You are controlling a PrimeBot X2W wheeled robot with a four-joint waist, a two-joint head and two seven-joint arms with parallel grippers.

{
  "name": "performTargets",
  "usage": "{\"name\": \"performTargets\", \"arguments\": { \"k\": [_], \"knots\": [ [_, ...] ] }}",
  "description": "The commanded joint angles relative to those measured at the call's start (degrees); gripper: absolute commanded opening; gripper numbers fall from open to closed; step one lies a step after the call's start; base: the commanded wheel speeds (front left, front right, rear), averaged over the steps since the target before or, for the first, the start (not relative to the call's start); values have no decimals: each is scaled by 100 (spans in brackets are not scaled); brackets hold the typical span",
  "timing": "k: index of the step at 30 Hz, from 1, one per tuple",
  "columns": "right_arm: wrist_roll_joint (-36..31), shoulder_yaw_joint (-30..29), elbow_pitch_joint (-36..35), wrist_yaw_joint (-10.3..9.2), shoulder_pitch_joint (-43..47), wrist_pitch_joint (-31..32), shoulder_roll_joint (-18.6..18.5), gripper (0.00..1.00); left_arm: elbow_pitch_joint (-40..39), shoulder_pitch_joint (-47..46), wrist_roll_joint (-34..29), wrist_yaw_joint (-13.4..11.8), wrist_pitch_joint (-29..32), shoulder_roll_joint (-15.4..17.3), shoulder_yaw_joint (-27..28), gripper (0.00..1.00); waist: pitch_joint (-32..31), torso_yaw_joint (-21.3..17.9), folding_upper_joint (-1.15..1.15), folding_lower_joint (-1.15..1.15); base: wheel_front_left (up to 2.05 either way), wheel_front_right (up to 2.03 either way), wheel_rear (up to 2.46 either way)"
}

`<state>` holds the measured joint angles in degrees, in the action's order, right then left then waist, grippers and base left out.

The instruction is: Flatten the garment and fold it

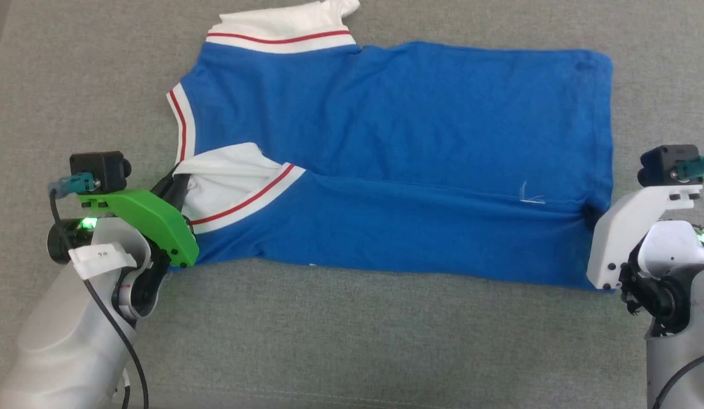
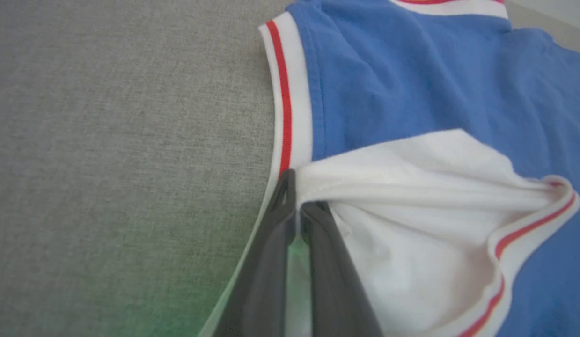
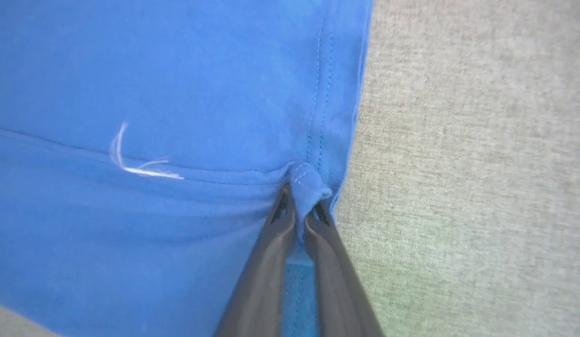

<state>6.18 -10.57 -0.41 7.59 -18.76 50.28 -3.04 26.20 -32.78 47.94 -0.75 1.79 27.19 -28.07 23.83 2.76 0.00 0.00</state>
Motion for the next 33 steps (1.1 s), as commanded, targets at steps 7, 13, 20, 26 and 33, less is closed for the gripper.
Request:
{"name": "performTargets", "arguments": {
  "k": [7, 13, 20, 26, 33],
  "knots": [
    [602, -384, -147, -10, 401, -662, 15, 100, -133, 166, -79, -165, -347, 71, 103, 100, -793, 119, 0, 0, 0, 0, 0],
    [981, -719, -554, -10, 1087, -871, 15, 100, -862, 1088, 110, -900, 654, 312, -66, 100, -1354, 183, 0, 0, 0, 0, 0],
    [1222, -930, -909, -10, 1407, -897, 16, 100, -1586, 1562, 318, -1546, 1768, 597, -214, 100, -1346, 121, 0, 0, 0, 0, 0],
    [1300, -986, -1069, -10, 1459, -888, 16, 100, -1548, 1463, 391, -1589, 1939, 615, -195, 100, -1102, -49, 0, 0, 0, 0, 0],
    [1260, -908, -1149, -10, 1534, -818, 16, 100, -1172, 1422, 412, -1471, 1958, 672, -211, 100, -904, -222, 0, 0, 0, 0, 0]
  ]
}}
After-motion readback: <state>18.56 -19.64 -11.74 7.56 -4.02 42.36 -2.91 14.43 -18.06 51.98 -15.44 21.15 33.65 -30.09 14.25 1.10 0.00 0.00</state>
